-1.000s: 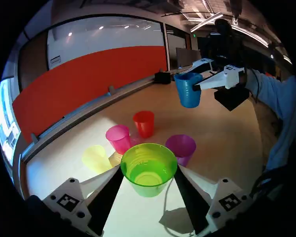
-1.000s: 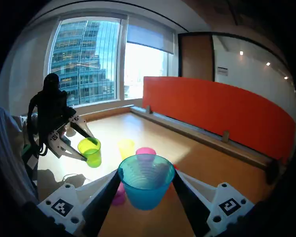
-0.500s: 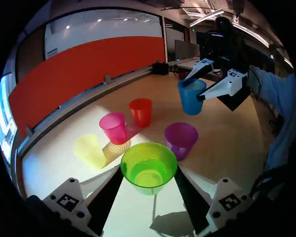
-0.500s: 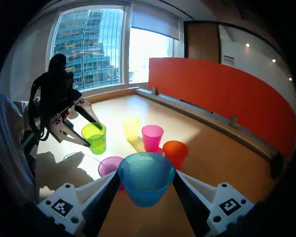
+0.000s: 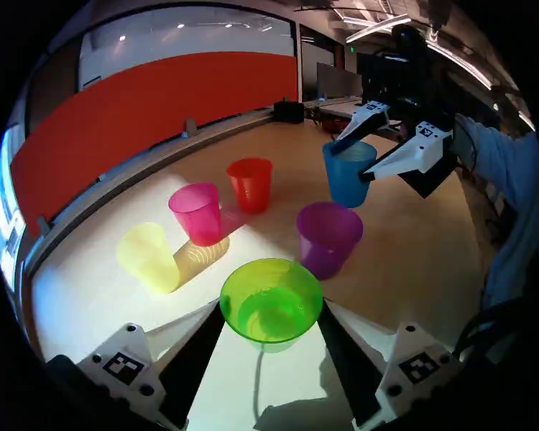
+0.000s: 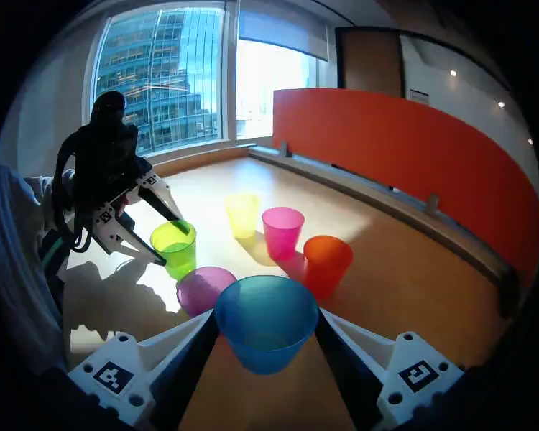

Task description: Pour water

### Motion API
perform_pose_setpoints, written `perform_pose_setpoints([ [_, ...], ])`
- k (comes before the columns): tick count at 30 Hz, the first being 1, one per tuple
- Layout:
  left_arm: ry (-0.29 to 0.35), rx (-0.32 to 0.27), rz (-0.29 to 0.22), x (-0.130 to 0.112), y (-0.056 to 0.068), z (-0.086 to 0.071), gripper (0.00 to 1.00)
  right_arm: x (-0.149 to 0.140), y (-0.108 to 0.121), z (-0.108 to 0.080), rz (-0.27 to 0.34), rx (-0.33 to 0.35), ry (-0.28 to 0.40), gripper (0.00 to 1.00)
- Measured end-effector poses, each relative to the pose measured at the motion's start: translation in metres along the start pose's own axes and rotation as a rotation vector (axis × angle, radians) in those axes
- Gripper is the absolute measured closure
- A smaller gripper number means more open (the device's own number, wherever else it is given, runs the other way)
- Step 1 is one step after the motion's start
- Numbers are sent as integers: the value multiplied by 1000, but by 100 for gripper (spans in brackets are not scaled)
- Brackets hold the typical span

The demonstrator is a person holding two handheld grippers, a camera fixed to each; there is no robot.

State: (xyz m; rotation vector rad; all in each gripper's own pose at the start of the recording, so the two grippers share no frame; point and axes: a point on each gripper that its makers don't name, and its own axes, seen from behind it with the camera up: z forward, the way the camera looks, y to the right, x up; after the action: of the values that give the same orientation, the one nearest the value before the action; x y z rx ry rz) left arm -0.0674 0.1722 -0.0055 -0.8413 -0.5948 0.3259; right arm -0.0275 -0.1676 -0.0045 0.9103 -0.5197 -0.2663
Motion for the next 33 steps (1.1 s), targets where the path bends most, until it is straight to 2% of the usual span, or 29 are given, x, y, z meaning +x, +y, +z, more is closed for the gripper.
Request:
perform_pose_setpoints([
  [8, -3, -7, -13, -8, 2, 6, 13, -8, 0, 4, 3, 0, -14, 7],
  [18, 8, -7, -29, -11, 2, 6, 12, -13, -2, 6, 7, 0, -21, 7],
  [21, 8, -2, -25, -12, 2, 6, 9, -15, -4, 8, 6, 1, -25, 7],
  [26, -5, 10, -32, -16, 0, 6, 4, -18, -5, 11, 2, 1, -28, 7],
  [33, -28, 13, -44, -28, -1, 4, 4, -25, -7, 14, 0, 1, -38, 7],
])
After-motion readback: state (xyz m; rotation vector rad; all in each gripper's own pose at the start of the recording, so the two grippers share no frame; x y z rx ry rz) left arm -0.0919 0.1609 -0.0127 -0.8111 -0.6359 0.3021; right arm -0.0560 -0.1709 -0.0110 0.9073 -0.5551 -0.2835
